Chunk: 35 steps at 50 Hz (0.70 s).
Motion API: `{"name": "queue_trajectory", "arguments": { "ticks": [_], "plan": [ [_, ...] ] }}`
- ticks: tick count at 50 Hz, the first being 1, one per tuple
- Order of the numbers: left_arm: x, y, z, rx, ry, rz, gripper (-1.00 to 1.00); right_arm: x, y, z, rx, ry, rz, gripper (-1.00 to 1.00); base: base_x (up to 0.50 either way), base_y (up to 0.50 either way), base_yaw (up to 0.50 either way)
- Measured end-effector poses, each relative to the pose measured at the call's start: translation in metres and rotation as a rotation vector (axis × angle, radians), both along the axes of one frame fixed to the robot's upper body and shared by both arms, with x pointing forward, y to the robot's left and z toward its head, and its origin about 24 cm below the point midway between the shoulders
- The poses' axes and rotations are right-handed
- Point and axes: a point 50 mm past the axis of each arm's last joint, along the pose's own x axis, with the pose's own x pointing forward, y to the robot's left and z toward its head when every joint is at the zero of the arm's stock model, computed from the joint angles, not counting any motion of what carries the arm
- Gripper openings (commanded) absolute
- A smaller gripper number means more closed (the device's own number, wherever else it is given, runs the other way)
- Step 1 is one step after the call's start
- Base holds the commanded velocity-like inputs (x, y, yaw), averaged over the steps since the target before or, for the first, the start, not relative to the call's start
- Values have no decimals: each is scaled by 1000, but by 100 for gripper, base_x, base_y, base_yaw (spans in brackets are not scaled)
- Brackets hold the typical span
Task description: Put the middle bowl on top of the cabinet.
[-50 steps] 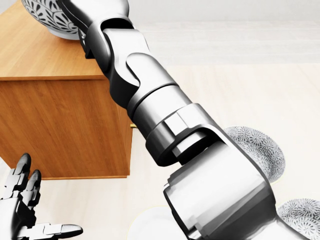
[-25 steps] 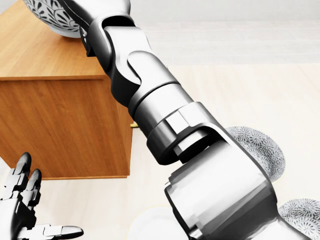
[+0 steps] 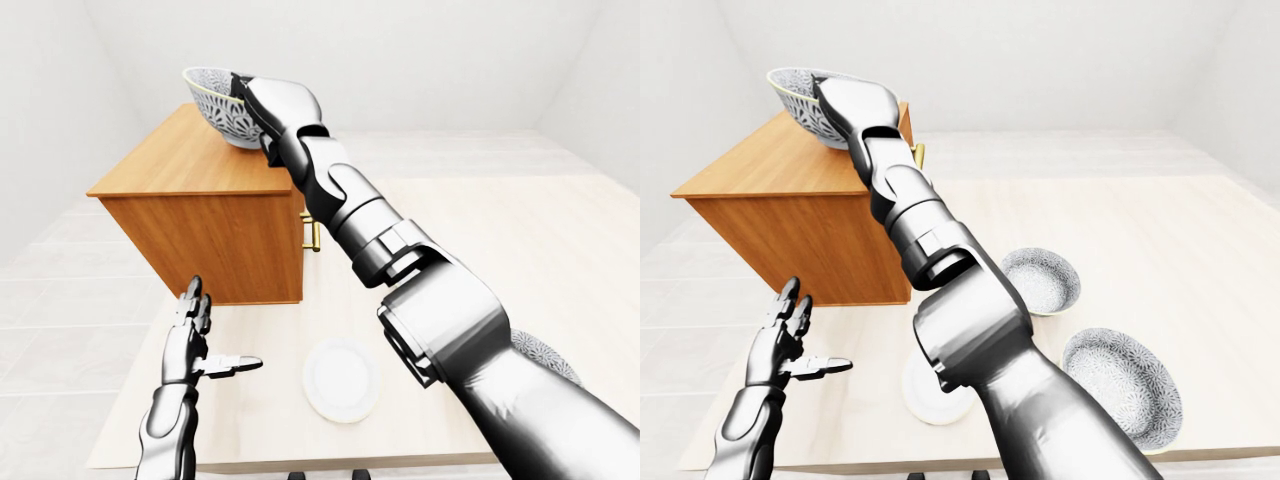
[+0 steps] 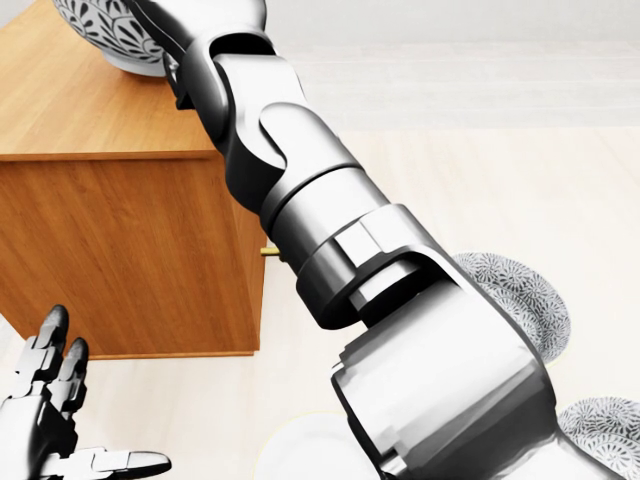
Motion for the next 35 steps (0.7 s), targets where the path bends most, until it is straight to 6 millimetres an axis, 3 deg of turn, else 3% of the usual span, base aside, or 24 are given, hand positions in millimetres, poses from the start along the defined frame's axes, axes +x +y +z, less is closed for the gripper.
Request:
{"name": "queue_trajectory", "arguments": {
  "ticks": [19,27,35],
  "plan": [
    [1,-2,-2,0,9,-4,100,-1,1,3,19,-15,3,-30,0,0,0],
    [2,-2,-2,1,11,-4,100,-2,2,5,30,-20,7,35,0,0,0],
    [2,-3,-3,3,14,-6,100,-3,1,8,38,-42,5,58,0,0,0]
  ]
}}
